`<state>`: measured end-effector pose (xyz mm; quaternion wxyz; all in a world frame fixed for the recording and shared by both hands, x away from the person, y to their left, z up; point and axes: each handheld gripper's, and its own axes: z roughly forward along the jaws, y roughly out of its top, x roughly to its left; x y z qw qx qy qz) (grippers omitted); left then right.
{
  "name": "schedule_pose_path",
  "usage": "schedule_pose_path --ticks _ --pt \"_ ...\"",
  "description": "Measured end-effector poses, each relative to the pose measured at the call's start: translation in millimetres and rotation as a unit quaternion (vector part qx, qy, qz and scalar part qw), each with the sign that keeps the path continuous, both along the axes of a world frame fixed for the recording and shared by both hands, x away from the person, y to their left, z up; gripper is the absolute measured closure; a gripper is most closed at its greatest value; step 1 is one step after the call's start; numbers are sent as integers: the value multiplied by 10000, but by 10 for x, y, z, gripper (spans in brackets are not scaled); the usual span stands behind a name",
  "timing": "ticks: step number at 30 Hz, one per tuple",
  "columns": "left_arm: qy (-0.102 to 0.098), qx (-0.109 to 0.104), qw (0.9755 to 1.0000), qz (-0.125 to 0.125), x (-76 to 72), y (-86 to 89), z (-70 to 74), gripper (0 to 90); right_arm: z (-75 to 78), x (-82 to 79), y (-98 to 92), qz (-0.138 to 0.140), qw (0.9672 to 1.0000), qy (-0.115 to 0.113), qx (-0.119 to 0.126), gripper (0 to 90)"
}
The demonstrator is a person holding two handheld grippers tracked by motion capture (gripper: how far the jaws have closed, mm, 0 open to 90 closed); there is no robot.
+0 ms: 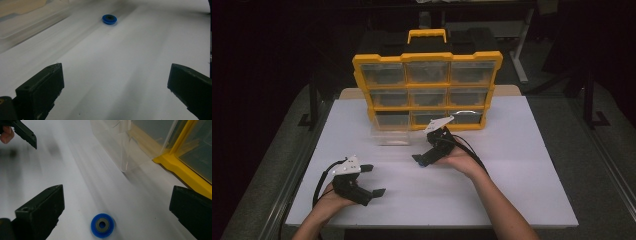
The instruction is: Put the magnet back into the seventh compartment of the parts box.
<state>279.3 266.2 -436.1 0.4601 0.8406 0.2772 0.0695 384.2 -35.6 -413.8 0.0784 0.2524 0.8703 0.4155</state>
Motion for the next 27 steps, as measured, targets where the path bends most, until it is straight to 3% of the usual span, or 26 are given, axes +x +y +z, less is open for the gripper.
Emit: schedule_pose_path --ticks 12,18,20,27 --pt "-5 32 10000 2 -1 4 -1 6 -94 5 72 92 9993 64 -369 0" --pt "-15 63 10000 -15 7 8 -4 6 -147 4 88 138 9979 293 -567 7" --pt "-12 65 10000 -18 7 7 -5 5 -160 10 88 171 9976 232 -623 25" --pt "4 60 10000 -26 6 3 -9 6 -182 -2 101 194 9963 374 -748 55"
